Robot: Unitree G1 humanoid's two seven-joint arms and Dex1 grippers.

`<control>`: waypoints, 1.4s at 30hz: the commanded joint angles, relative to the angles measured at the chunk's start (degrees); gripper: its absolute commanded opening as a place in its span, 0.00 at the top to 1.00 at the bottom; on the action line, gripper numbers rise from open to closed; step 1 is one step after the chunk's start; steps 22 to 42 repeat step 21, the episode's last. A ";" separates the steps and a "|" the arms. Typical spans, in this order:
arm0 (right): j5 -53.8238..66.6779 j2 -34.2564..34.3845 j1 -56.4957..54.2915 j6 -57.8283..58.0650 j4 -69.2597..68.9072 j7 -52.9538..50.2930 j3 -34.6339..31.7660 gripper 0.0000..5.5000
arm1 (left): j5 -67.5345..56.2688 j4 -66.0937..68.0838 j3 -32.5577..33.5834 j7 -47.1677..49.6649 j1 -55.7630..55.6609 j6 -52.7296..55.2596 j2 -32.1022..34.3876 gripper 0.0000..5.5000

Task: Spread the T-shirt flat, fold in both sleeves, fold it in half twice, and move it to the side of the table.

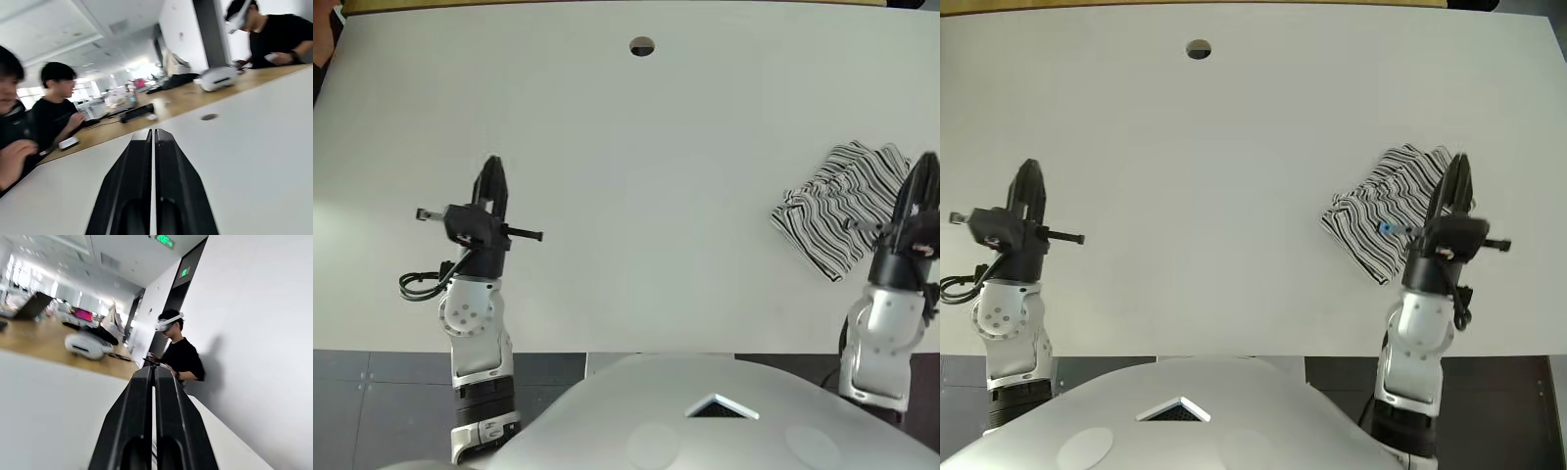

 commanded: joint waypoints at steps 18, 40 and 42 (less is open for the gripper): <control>-16.24 5.67 26.31 -35.98 0.31 -3.38 -3.17 0.98 | 22.25 -9.67 2.52 7.84 21.46 -28.88 -4.93 0.98; -13.00 5.17 28.70 -34.62 -1.10 -1.95 -2.21 0.98 | 24.63 -9.58 3.84 9.35 23.12 -32.13 -5.47 0.98; -13.00 5.17 28.70 -34.62 -1.10 -1.95 -2.21 0.98 | 24.63 -9.58 3.84 9.35 23.12 -32.13 -5.47 0.98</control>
